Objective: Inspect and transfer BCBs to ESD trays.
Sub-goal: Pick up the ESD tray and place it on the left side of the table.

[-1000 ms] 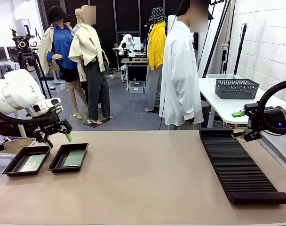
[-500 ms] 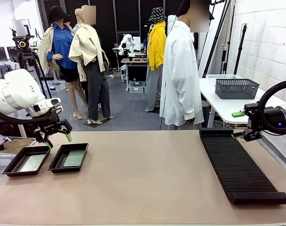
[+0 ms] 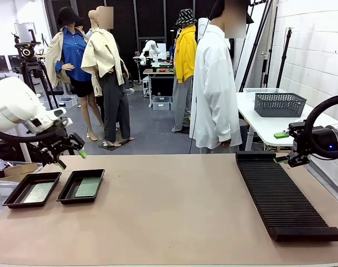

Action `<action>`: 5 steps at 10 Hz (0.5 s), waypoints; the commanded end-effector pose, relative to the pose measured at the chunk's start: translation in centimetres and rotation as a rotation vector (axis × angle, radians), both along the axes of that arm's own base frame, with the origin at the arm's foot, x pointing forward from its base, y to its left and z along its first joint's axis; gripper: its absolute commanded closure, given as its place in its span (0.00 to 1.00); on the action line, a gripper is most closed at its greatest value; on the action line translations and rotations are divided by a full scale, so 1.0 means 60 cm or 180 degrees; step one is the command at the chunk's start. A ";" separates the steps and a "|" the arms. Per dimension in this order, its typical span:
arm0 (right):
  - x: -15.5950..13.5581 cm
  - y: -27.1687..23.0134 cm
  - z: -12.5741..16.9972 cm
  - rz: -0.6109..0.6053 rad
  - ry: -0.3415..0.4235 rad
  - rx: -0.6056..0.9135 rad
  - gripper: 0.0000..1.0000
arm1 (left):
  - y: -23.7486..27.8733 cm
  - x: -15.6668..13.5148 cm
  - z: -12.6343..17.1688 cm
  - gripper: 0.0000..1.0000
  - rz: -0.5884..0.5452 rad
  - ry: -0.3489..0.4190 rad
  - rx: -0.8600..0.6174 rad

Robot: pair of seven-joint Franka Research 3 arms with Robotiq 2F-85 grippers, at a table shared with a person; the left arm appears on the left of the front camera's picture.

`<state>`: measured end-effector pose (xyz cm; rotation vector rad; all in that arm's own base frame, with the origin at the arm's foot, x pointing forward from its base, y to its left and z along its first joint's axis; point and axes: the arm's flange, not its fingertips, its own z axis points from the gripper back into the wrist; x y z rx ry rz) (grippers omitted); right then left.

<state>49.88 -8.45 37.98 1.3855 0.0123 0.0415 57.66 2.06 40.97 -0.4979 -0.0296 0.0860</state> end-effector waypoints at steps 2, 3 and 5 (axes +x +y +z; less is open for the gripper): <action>-0.001 0.002 0.000 -0.0015 -0.0008 -0.0018 0.00 | 0.096 -0.019 0.045 0.00 -0.0149 -0.0107 -0.0668; -0.001 0.002 0.000 -0.0015 -0.0008 -0.0018 0.00 | 0.125 -0.029 0.058 0.00 -0.0092 -0.0182 -0.0865; -0.001 0.002 0.000 -0.0015 -0.0008 -0.0018 0.00 | 0.205 -0.049 0.082 0.00 -0.0052 -0.0131 -0.1202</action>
